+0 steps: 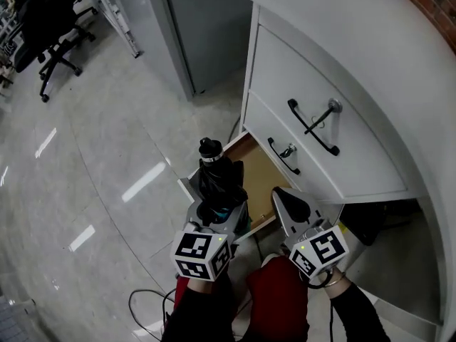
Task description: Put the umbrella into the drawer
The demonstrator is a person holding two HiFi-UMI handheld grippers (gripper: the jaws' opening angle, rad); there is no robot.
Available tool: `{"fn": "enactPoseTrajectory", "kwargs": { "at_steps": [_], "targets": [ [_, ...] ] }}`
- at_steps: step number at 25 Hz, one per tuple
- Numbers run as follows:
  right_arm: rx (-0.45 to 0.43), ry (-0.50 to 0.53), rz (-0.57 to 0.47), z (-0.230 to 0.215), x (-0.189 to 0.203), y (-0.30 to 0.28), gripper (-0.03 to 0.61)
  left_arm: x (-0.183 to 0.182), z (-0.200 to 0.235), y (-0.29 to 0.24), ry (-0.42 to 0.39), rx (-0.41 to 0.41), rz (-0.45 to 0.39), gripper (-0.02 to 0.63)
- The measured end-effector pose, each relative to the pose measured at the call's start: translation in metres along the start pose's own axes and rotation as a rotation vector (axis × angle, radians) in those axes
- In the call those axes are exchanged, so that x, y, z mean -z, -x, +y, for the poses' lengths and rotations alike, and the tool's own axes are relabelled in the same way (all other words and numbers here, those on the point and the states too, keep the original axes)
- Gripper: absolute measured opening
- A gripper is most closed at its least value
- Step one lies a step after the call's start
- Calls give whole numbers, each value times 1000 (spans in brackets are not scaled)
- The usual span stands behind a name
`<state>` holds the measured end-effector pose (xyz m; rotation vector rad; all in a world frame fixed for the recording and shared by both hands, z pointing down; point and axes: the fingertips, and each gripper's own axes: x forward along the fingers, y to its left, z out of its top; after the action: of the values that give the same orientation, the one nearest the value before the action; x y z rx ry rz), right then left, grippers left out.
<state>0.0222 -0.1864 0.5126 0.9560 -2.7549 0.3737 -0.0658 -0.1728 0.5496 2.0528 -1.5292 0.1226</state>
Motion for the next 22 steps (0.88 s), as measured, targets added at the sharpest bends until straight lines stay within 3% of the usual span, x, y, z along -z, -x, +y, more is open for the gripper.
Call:
{"fn": "enactPoseTrajectory", "kwargs": {
  "at_steps": [13, 22],
  "targets": [
    [-73, 194, -3, 4, 35, -45, 2, 53, 42, -48, -38, -32, 32, 249],
    [-24, 185, 31, -6, 58, -76, 2, 74, 60, -66, -28, -54, 70, 249]
  ]
}}
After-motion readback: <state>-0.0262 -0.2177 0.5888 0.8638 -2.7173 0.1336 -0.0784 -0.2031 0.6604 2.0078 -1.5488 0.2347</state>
